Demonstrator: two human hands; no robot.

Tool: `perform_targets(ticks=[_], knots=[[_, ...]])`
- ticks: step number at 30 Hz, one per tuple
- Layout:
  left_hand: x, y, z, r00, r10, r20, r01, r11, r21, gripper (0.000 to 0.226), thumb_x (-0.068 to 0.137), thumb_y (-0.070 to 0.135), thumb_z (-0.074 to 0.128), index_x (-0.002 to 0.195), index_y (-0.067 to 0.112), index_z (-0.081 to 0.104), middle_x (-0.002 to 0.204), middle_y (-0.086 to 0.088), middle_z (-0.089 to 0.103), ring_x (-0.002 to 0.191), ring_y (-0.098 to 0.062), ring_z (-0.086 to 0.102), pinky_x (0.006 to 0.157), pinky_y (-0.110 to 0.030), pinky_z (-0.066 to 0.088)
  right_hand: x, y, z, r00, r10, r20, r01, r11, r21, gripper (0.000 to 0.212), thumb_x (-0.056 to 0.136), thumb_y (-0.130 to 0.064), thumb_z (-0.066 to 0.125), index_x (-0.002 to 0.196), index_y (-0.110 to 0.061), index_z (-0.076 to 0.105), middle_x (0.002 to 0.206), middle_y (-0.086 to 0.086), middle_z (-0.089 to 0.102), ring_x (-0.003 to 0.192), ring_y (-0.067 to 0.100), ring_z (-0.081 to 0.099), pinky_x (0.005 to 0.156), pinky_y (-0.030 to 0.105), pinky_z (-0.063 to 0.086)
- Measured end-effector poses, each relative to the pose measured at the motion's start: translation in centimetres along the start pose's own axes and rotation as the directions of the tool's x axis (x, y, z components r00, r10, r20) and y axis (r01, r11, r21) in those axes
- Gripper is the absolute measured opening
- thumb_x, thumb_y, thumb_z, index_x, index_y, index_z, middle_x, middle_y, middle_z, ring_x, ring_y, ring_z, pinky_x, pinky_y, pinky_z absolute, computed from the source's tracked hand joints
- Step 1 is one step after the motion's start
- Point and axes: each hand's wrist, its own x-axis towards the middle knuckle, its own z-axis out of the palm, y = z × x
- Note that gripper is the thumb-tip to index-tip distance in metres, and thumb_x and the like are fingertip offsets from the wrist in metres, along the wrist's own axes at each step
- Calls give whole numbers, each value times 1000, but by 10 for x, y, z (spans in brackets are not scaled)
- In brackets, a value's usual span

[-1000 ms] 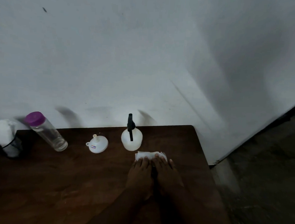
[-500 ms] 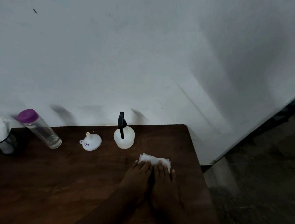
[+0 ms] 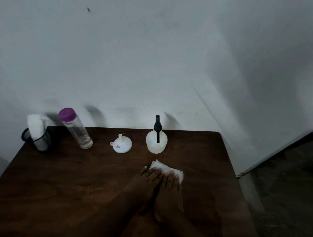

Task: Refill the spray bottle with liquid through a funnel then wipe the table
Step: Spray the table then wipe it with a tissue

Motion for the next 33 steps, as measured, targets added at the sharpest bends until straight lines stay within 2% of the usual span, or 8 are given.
perform_targets(ticks=[9, 12, 15, 21, 25, 28, 31, 33], knots=[[-46, -55, 4, 996, -79, 41, 82, 994, -69, 65, 97, 45, 12, 158, 23, 12, 167, 0, 5, 154, -15, -1, 121, -41, -9, 9, -70, 24, 996, -73, 48, 71, 997, 34, 101, 41, -45, 93, 123, 7, 64, 126, 35, 60, 115, 49, 62, 91, 57, 51], [-61, -74, 7, 995, -99, 21, 100, 992, -80, 76, 88, 48, 1, 158, 23, 12, 167, -1, 7, 154, -16, 0, 126, -47, -2, 9, -94, 14, 995, -102, 8, 102, 995, -2, 104, 51, -48, 90, 133, 7, 55, 138, 36, 49, 126, 51, 53, 99, 59, 46], [-80, -90, 13, 990, -138, -38, 135, 988, -71, 73, 90, 45, 2, 158, 21, 16, 166, -1, 10, 154, -17, 5, 125, -44, -4, 9, -119, 11, 993, -116, 34, 117, 993, -13, 102, 80, -51, 72, 150, 5, 25, 154, 35, 16, 145, 50, 24, 116, 56, 21], [-117, -124, 16, 978, -201, -50, 198, 978, -67, 75, 90, 48, 5, 159, 19, 10, 167, -3, 4, 154, -18, -1, 123, -42, -10, 21, -166, 29, 988, -157, 15, 157, 987, -24, 99, 59, -52, 85, 135, 3, 54, 140, 32, 50, 128, 47, 53, 103, 56, 43], [-142, -147, 17, 973, -218, -79, 213, 974, -71, 74, 95, 47, 31, 158, 15, 10, 167, -6, 4, 154, -22, 0, 125, -49, 2, 27, -198, 29, 976, -209, 64, 211, 977, -27, 87, 89, -48, 61, 152, 2, 28, 157, 31, 17, 146, 46, 25, 118, 55, 24], [-157, -164, 21, 960, -249, -130, 241, 968, -75, 77, 94, 44, 45, 158, 14, 15, 166, -8, 11, 154, -23, 6, 124, -45, -3, 36, -220, 35, 963, -265, 49, 268, 960, -79, 72, 87, -44, 47, 140, 5, 51, 146, 32, 42, 134, 47, 46, 108, 57, 40], [-172, -180, 23, 943, -313, -115, 305, 949, -81, 73, 96, 45, 36, 159, 17, 13, 167, -5, 8, 154, -20, 3, 125, -44, -2, 41, -240, 39, 950, -298, 88, 305, 949, -82, 74, 86, -43, 45, 142, 4, 48, 147, 33, 40, 136, 47, 44, 111, 57, 38], [-183, -189, 21, 930, -348, -117, 337, 936, -104, 75, 92, 50, 22, 158, 17, 15, 166, -5, 9, 154, -20, 5, 125, -44, 0, 44, -255, 37, 934, -335, 123, 343, 938, -48, 75, 94, -42, 42, 151, 5, 30, 156, 34, 22, 146, 48, 25, 119, 56, 23]])
